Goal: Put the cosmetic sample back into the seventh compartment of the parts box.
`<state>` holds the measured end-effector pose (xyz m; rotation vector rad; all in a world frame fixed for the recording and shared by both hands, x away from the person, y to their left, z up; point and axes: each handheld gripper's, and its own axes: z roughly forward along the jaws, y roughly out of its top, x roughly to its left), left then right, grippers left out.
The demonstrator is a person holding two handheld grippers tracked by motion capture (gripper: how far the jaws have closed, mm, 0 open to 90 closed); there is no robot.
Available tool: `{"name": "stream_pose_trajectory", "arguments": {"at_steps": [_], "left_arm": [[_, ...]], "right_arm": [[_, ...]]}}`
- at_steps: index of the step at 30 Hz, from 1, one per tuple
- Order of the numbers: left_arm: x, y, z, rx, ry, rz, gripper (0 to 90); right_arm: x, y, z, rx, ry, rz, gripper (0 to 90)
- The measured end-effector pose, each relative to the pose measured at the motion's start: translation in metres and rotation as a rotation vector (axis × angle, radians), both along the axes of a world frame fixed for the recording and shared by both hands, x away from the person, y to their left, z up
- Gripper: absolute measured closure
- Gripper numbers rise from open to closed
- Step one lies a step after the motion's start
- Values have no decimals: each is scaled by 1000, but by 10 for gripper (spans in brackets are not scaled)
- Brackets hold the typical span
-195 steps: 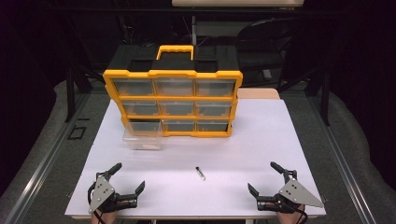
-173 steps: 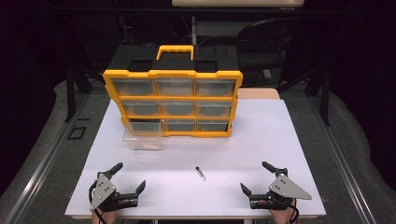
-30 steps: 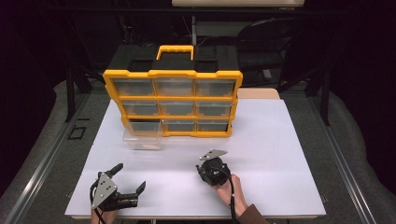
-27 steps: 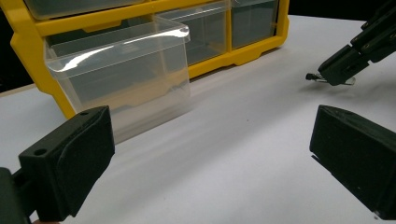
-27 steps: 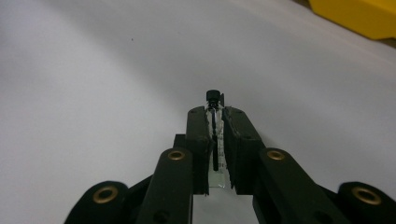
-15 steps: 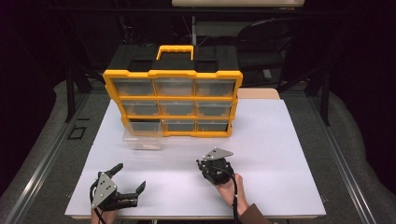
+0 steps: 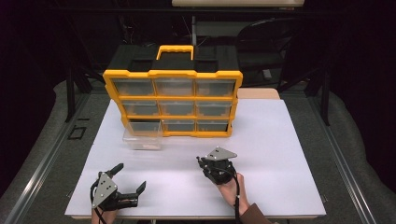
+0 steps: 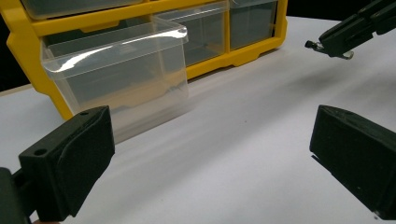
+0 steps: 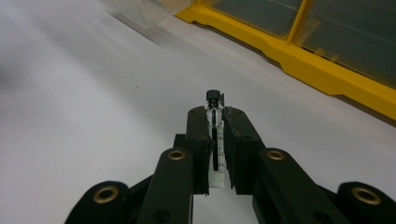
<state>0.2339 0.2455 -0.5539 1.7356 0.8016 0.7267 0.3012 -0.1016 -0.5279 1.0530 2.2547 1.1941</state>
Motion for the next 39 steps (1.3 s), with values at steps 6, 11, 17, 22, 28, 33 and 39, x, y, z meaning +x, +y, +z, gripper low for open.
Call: {"name": "stream_pose_trajectory", "arguments": {"at_steps": [6, 11, 17, 22, 28, 33, 39], "left_arm": [[0, 0, 0, -3, 1, 1, 0], [0, 0, 0, 1, 0, 0, 0], [0, 0, 0, -2, 0, 1, 0], [0, 0, 0, 3, 0, 1, 0], [0, 0, 0, 1, 1, 2, 0], [1, -1, 0, 1, 3, 1, 0], [0, 0, 0, 3, 0, 2, 0]], "right_arm": [[-2, -2, 3, 14, -37, 4, 809], [-3, -2, 6, 24, -57, 5, 810], [-4, -4, 7, 28, -77, 7, 810], [-6, -4, 10, 31, -103, 12, 810], [-7, -5, 13, 42, -123, 14, 810], [-8, -4, 15, 46, -142, 17, 810], [-8, -5, 16, 50, -158, 15, 810]]}}
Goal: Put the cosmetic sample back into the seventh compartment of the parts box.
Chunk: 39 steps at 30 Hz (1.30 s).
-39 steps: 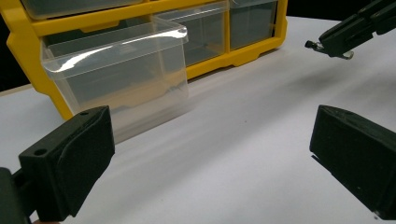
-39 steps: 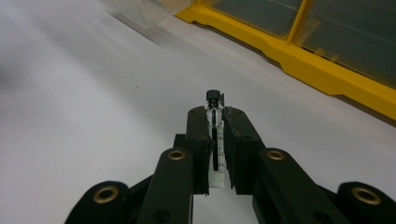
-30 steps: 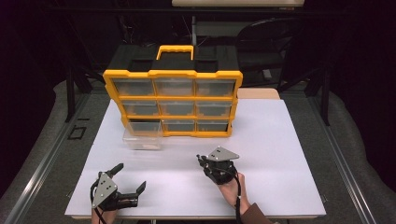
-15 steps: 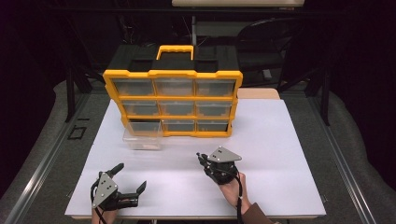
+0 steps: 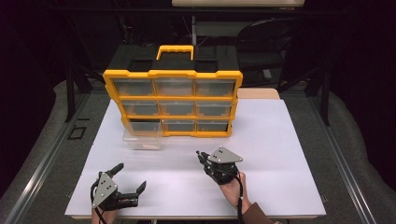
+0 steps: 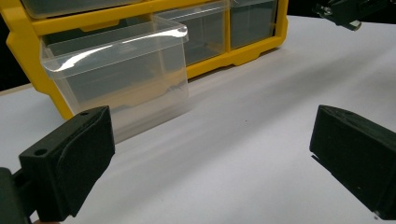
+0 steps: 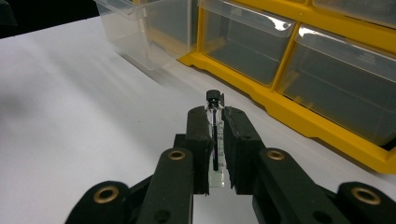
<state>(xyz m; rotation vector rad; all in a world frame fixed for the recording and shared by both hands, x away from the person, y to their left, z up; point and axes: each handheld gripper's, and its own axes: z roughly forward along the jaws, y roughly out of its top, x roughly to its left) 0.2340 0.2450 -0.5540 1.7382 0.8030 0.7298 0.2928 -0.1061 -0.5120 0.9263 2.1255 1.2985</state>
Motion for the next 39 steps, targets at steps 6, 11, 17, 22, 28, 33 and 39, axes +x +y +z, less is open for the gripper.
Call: {"name": "stream_pose_trajectory", "arguments": {"at_steps": [6, 11, 17, 22, 28, 33, 39], "left_arm": [[0, 0, 0, -2, 0, -1, 0], [1, -2, 0, -4, 5, 0, 0], [1, -2, 0, -3, 4, 4, 0], [0, -1, 0, -5, 1, 1, 0], [0, -2, 1, -7, 1, 2, 0], [0, -1, 1, -9, 0, 4, 0], [1, -1, 1, -10, -1, 3, 0]], "right_arm": [[0, -1, 1, 4, -5, -2, 810], [-2, 0, 3, 9, -15, -3, 810], [-3, -1, 4, 13, -33, -7, 810], [1, -3, 8, 27, -44, -18, 810], [3, -2, 12, 37, -62, -17, 810], [7, 0, 17, 52, -70, -15, 811], [15, 8, 23, 70, -81, -5, 810]]}}
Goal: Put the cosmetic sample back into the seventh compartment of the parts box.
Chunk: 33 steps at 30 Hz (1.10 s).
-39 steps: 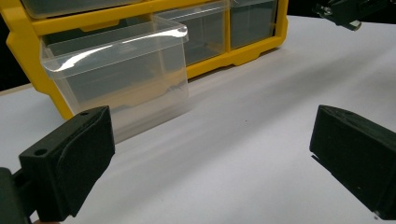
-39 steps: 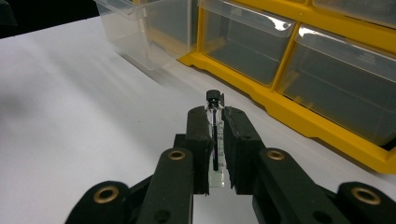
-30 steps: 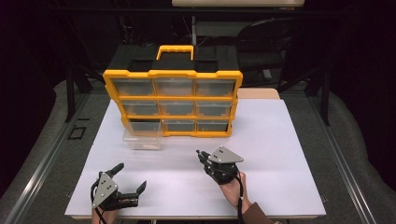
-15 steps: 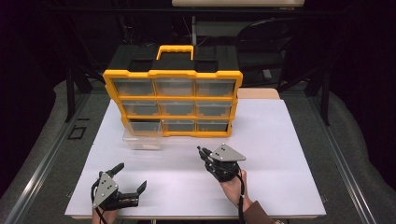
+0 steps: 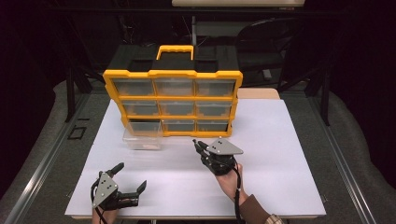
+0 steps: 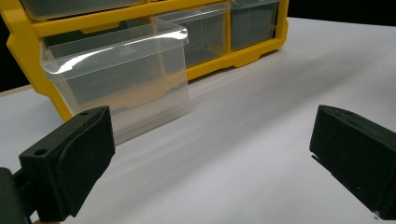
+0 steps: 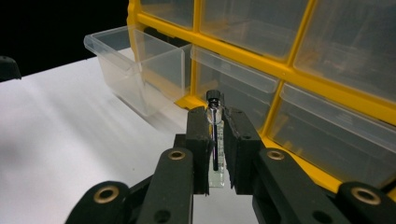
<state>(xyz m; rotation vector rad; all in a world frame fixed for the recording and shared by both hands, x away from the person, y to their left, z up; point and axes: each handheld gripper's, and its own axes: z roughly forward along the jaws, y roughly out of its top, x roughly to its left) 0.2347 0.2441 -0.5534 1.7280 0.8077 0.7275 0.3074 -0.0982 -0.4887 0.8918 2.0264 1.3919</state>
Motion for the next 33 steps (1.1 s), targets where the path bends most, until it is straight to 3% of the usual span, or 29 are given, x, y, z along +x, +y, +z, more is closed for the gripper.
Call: {"name": "stream_pose_trajectory", "arguments": {"at_steps": [16, 33], "left_arm": [[0, 1, 0, -3, -1, -1, 0], [0, 1, 0, -3, 1, 0, 0]], "right_arm": [[12, 19, 10, 20, -33, 37, 810], [20, 25, 22, 38, -55, 56, 811]]}}
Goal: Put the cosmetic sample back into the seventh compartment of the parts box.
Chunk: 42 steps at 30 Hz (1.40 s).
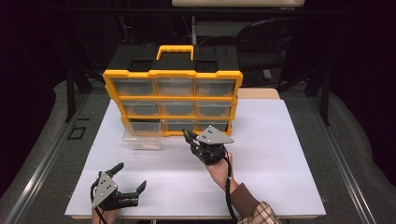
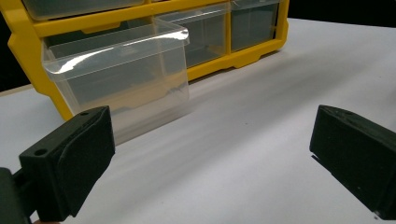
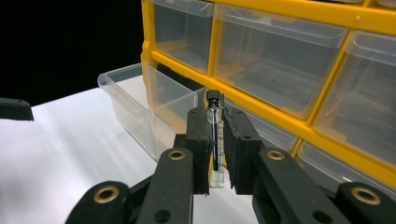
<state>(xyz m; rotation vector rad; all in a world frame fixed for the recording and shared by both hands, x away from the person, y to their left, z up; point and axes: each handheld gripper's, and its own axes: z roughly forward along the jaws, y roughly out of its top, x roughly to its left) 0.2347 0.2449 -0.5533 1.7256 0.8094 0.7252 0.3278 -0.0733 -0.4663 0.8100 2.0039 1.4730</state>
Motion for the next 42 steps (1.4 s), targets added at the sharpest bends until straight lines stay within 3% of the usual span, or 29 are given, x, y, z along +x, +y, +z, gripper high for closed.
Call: {"name": "stream_pose_trajectory", "arguments": {"at_steps": [18, 42], "left_arm": [[0, 0, 0, -1, 0, -1, 0], [0, 1, 0, -4, -1, -1, 0]], "right_arm": [[18, 24, 14, 16, -24, 31, 811], [31, 66, 27, -26, -14, 102, 811]]}}
